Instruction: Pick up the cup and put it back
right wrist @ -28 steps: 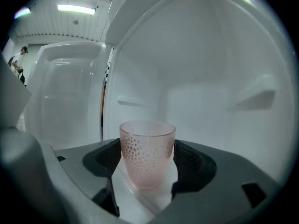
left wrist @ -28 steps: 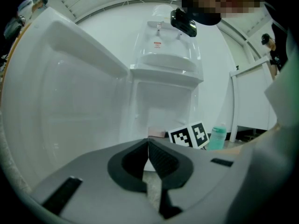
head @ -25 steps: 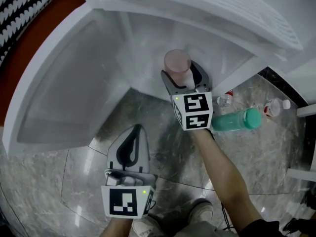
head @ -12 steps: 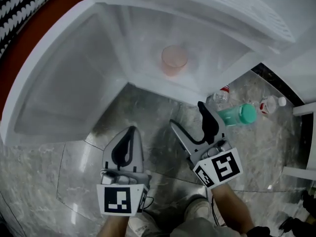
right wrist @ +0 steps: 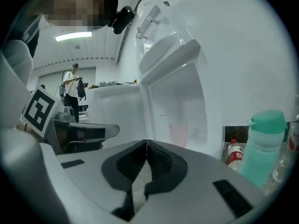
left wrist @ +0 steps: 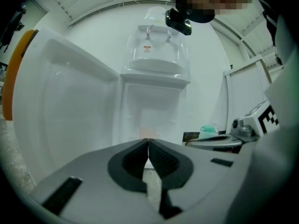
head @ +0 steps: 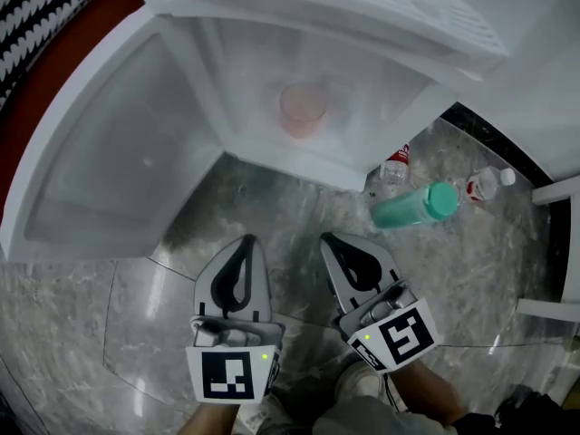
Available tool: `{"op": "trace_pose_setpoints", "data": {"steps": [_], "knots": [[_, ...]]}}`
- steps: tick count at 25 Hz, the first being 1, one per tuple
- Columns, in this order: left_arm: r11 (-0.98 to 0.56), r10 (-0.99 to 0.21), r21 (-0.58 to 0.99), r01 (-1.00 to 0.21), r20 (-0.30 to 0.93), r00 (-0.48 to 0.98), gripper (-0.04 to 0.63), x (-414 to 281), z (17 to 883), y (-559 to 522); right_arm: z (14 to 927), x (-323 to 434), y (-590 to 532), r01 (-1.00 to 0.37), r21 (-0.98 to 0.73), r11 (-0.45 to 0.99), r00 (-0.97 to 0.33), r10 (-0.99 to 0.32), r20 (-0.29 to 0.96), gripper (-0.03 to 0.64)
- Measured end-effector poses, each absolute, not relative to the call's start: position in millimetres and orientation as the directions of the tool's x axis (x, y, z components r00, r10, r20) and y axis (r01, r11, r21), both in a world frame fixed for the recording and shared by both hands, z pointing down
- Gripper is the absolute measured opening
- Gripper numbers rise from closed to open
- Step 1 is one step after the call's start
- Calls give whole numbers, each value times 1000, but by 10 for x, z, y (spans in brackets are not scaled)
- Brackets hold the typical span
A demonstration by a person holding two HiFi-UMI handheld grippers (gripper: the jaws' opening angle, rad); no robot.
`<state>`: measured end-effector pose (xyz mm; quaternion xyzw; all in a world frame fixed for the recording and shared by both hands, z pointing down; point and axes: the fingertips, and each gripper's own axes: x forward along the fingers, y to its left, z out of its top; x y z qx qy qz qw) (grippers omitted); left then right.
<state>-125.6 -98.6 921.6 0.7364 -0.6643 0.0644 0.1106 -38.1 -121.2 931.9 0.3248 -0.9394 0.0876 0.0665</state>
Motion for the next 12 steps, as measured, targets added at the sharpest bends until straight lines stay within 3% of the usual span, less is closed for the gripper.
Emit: {"op": "trace_pose_setpoints", "data": {"steps": [12], "knots": [[-1,-964,43,-999,267,13,12,-1433,9147,-923,8929,-604,-1130,-633,-47,772,-770,-624,134,12]]}}
